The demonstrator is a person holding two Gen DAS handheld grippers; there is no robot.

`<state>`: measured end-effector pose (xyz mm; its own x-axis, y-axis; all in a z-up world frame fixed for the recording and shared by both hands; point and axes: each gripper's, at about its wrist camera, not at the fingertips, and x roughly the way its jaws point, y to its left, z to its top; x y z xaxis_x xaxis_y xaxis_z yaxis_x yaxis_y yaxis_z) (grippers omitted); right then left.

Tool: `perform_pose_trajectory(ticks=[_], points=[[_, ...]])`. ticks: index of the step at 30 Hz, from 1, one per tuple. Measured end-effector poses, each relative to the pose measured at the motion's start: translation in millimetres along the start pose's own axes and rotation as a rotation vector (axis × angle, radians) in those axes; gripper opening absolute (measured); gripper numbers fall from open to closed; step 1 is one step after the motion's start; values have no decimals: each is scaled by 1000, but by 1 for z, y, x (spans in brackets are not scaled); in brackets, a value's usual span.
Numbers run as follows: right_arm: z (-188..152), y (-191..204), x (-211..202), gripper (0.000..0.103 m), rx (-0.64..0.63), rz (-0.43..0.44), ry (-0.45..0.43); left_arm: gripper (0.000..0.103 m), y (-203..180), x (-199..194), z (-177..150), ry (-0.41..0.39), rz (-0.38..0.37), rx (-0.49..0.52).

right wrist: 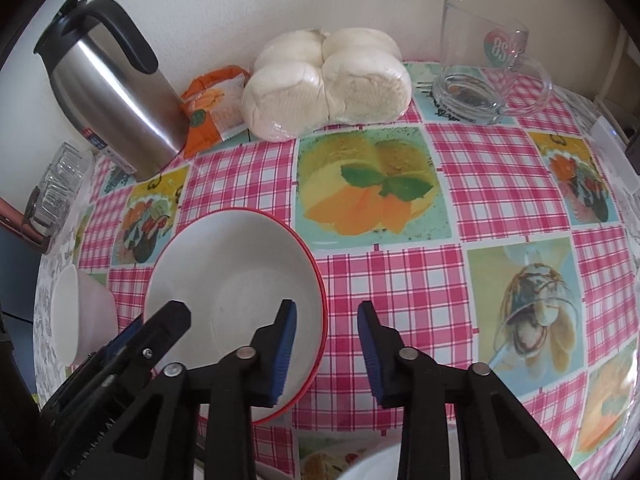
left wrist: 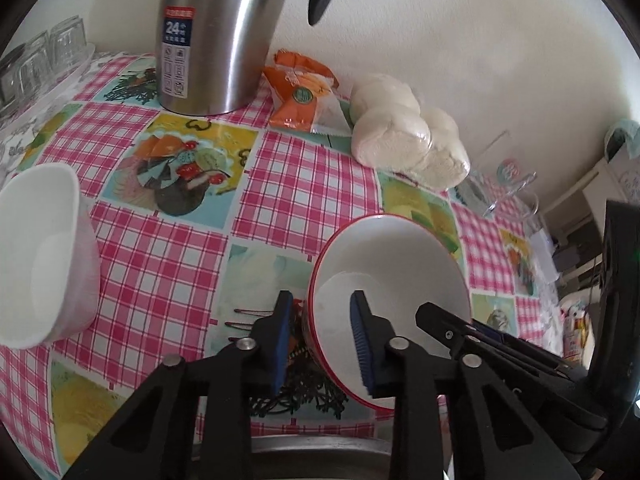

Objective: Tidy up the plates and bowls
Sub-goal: 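Close the left and right grippers on the strawberry bowl rim, then lift the strawberry bowl with both grippers over the stacked plates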

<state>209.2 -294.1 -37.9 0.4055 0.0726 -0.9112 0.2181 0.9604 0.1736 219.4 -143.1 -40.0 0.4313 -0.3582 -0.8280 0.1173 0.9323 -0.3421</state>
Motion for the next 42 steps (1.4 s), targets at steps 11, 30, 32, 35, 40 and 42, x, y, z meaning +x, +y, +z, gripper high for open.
perform_pose_trajectory(ticks=[11, 30, 32, 35, 40, 42], points=[[-2, 0, 18, 12, 27, 24, 43, 19, -3, 14, -5, 42, 8, 40], [-47, -3, -112, 12, 82, 78, -226, 18, -29, -112, -31, -122, -99, 83], [-58, -1, -125, 12, 88, 85, -241, 18, -35, -126, -40, -138, -85, 104], [-77, 2, -144, 12, 99, 110, -265, 18, -37, -146, -50, -164, -75, 128], [-104, 0, -169, 12, 140, 167, -297, 18, -36, -175, -70, -189, -73, 153], [-116, 3, -179, 12, 136, 168, -318, 18, -36, -184, -79, -196, -68, 155]])
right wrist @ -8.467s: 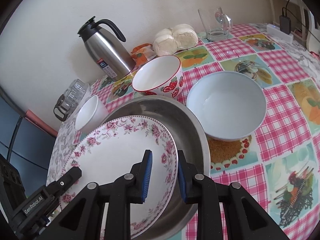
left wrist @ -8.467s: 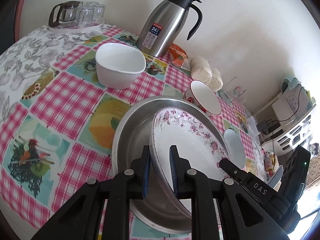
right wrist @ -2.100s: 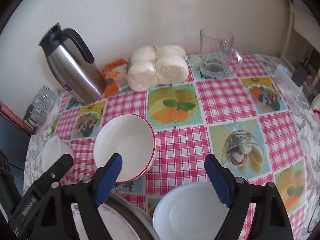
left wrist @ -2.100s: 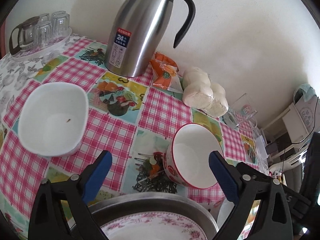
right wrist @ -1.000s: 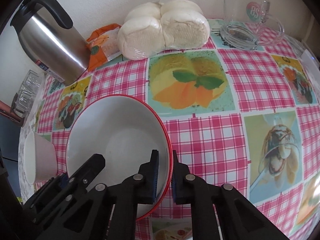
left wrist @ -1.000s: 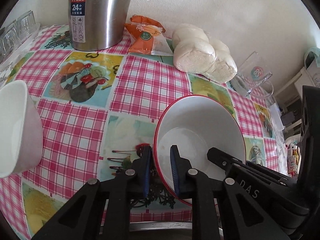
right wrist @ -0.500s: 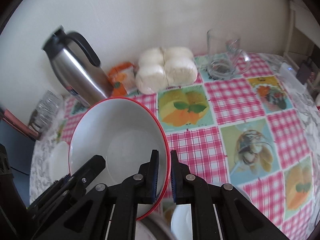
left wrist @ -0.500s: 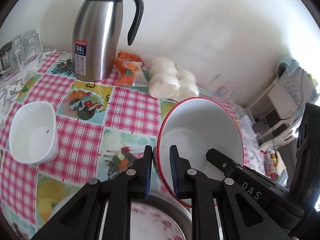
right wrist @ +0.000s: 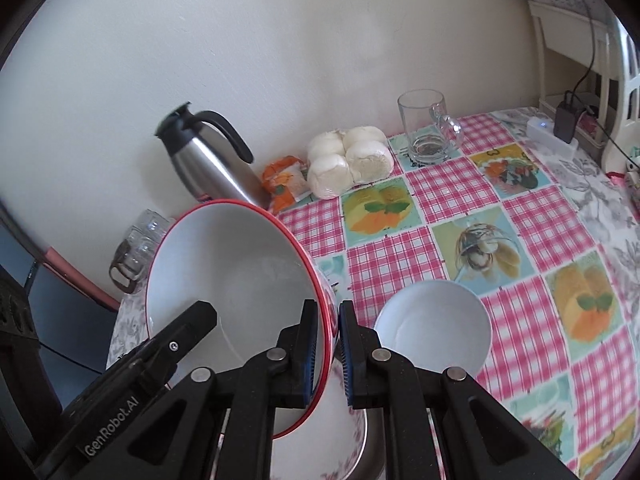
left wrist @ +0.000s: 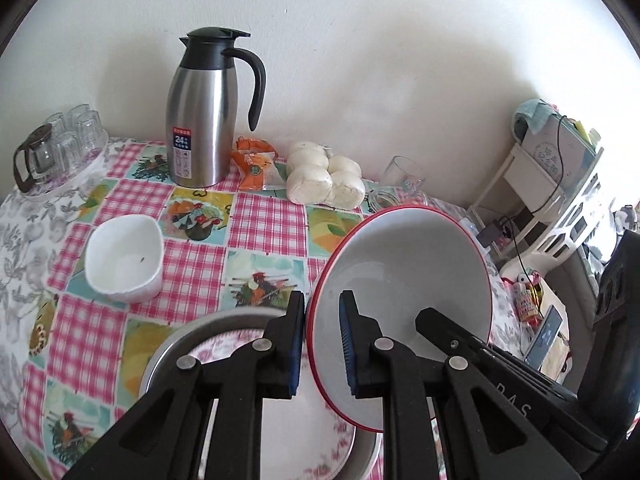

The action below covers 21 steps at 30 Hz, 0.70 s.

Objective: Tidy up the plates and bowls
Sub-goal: 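Lift the strawberry bowl with both grippers over the stacked plates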

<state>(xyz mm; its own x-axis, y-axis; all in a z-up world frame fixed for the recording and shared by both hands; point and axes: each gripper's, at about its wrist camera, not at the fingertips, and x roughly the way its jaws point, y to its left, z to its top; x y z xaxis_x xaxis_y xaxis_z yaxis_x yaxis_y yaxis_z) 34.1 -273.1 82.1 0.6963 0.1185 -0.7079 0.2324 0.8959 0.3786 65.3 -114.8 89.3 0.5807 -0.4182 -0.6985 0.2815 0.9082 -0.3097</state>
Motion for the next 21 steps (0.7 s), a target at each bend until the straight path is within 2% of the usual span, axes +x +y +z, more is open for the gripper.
perform_pose_trajectory(ticks=[5, 11, 21], points=[[-21, 5, -19, 12, -11, 5, -32, 18, 4, -16, -21, 0, 1, -15], [-44, 2, -23, 12, -13, 33, -32, 18, 17, -19, -37, 14, -2, -62], [-70, 8, 0, 12, -8, 61, 53, 18, 44, -17, -56, 45, 36, -141]])
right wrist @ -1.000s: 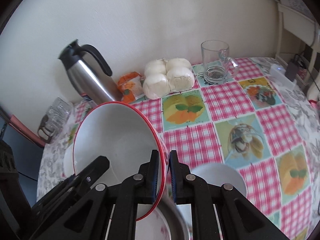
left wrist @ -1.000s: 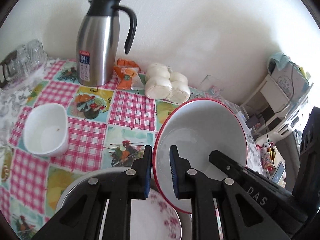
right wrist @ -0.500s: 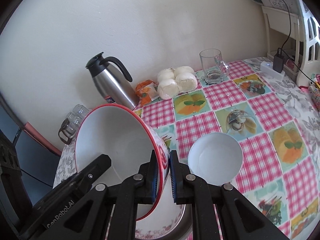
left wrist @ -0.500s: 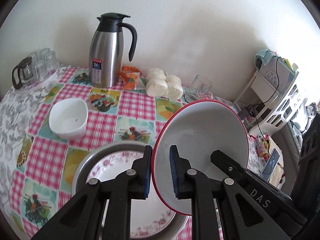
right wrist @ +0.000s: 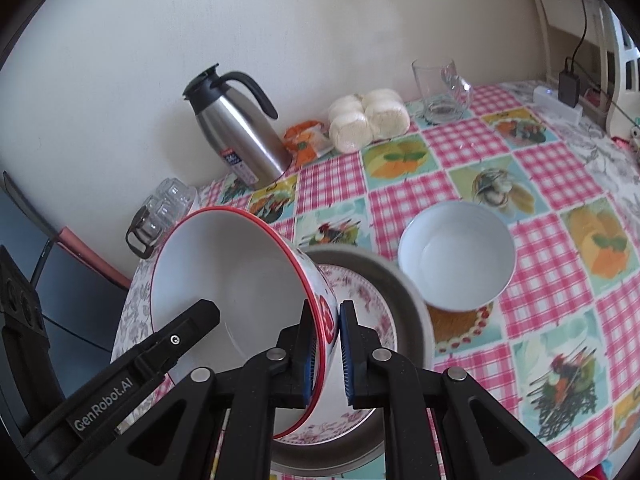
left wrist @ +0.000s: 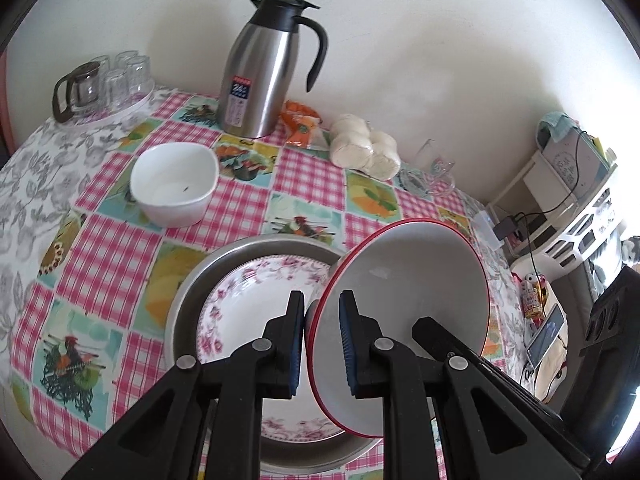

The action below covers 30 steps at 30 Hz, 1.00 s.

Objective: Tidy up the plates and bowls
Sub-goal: 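Lift the strawberry bowl with both grippers over the stacked plates, then lower the strawberry bowl onto the pink-floral plate with both grippers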

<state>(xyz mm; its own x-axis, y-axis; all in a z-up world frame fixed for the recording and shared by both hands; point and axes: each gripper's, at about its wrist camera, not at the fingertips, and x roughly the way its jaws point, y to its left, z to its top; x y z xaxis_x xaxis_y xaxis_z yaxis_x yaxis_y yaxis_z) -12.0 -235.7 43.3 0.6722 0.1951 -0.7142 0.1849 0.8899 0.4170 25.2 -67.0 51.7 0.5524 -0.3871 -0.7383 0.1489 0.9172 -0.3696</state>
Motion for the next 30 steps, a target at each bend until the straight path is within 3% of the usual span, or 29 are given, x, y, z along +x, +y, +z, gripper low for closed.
perform_pose_trajectory(ticks=[10, 30], points=[[-11, 9, 24, 12, 10, 7, 86, 18, 24, 9, -1, 48, 19, -71], [-21, 7, 50, 12, 34, -27, 178, 18, 40, 26, -7, 123, 34, -114]])
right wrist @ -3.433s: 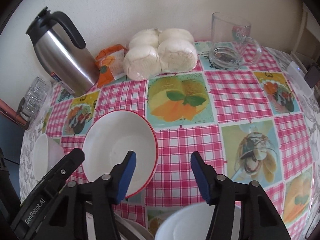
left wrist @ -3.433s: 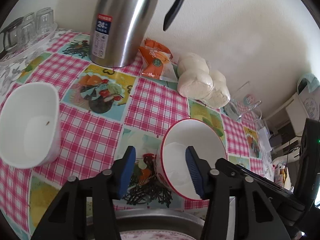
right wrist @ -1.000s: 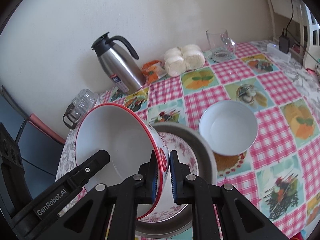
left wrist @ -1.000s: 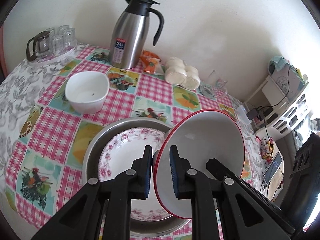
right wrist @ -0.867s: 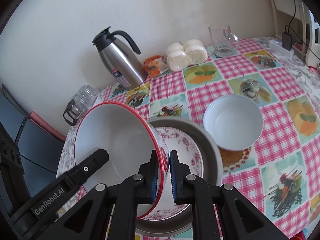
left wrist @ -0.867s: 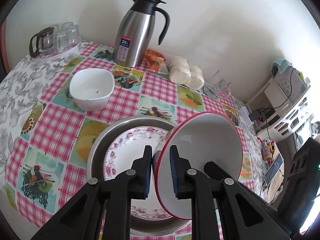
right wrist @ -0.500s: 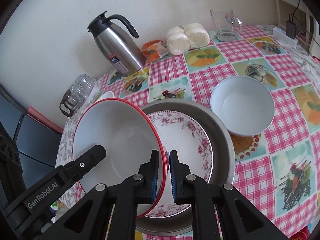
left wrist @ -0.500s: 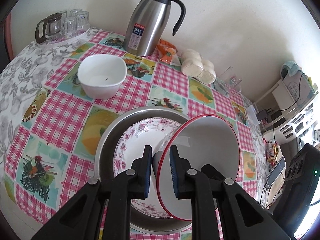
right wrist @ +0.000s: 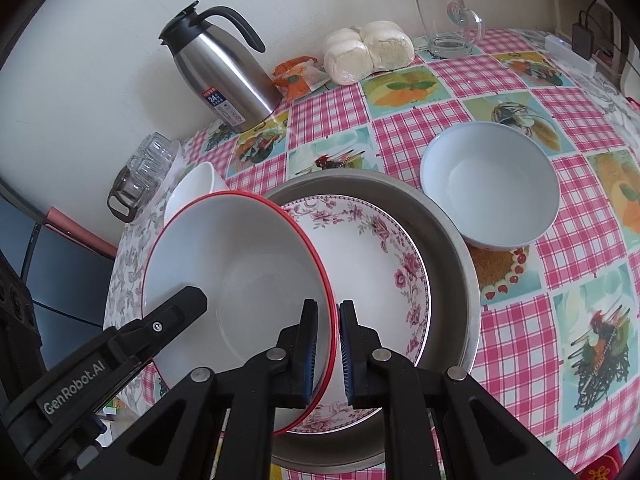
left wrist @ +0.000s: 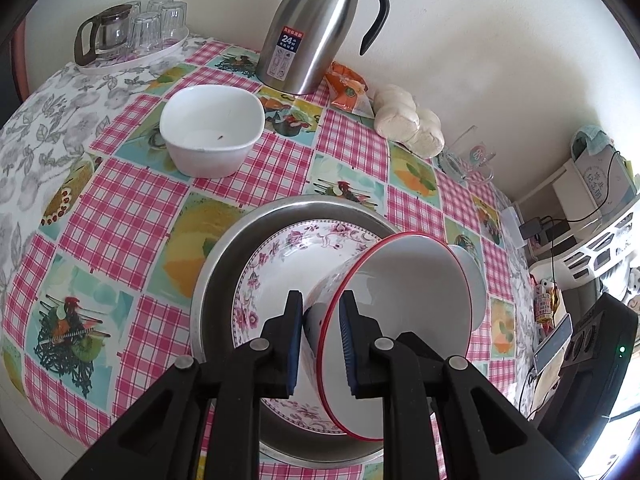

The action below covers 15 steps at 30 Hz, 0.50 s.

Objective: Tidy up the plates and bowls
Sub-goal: 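Lower the strawberry bowl onto the pink-floral plate with both grippers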

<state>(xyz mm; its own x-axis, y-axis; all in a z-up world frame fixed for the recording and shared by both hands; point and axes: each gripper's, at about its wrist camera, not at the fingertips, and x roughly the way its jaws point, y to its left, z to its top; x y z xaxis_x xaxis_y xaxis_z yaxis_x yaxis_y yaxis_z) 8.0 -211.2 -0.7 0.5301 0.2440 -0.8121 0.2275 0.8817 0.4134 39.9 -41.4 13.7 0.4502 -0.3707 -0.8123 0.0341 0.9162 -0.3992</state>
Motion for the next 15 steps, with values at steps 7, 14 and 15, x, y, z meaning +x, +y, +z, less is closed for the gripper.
perform_pose_trajectory(ticks=[7, 14, 15], points=[[0, -2, 4, 12, 5, -3, 18, 18, 1, 3, -1, 15, 4, -2], [0, -4, 9, 13, 18, -5, 39, 18, 3, 8, -2, 38, 4, -18], [0, -4, 9, 14, 20, -6, 42, 18, 3, 9, -2, 40, 3, -21]])
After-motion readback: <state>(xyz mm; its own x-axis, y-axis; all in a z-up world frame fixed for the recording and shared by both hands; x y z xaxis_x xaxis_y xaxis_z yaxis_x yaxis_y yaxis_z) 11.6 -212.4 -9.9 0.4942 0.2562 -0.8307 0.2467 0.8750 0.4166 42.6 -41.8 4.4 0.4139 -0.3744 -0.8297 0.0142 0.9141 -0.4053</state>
